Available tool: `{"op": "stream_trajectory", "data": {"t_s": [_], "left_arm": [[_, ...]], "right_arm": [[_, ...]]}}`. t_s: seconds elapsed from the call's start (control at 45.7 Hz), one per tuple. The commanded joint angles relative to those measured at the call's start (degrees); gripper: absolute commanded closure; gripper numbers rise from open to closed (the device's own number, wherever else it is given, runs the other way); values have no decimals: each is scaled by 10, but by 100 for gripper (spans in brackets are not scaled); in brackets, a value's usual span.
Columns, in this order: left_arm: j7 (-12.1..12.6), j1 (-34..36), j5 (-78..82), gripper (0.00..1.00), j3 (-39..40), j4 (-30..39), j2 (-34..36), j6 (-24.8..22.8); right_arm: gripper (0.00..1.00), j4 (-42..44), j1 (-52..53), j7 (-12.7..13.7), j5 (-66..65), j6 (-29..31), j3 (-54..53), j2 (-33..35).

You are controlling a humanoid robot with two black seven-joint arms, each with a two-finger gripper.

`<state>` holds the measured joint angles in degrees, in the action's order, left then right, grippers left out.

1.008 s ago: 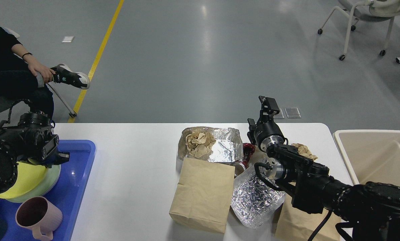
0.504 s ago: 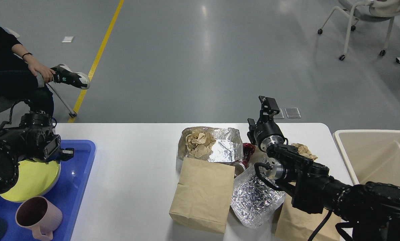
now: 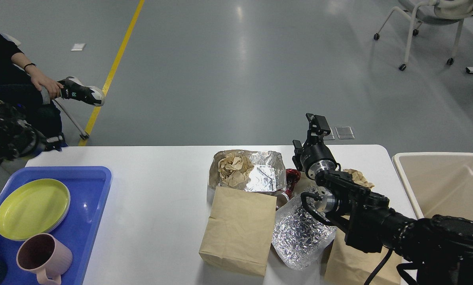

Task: Tidy desktop
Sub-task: 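Lower the yellow plate onto the tray and open the left gripper, then raise the left gripper up away from the tray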

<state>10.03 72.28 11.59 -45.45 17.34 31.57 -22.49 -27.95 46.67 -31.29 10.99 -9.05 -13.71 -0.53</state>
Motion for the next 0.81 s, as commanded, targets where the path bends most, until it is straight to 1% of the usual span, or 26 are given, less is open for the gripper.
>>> {"op": "stream_trajectory", "data": {"t_s": [0.0,0.088,0.175,0.219,0.285,0.46,0.504,0.591,0.679,0.789], "left_arm": [[0,2,0,4,55,-17,42,87],[0,-6,1,4,82,-45,35,156],[0,-12,1,4,119,-50,23,222],[0,-12,0,4,137,-50,17,246],[0,-8,1,4,157,-49,16,255],[3,10,1,3,166,-47,-12,244],[10,17,1,3,167,-46,-13,230],[10,27,1,3,185,-47,-12,186],[10,29,1,3,236,-47,-9,139],[6,7,1,3,354,-47,-8,79]], "right_arm": [[0,0,0,0,0,0,0,0],[0,0,0,0,0,0,0,0],[0,0,0,0,0,0,0,0],[0,0,0,0,0,0,0,0],[0,0,0,0,0,0,0,0],[0,0,0,0,0,0,0,0],[0,0,0,0,0,0,0,0],[0,0,0,0,0,0,0,0],[0,0,0,0,0,0,0,0],[0,0,0,0,0,0,0,0]]}}
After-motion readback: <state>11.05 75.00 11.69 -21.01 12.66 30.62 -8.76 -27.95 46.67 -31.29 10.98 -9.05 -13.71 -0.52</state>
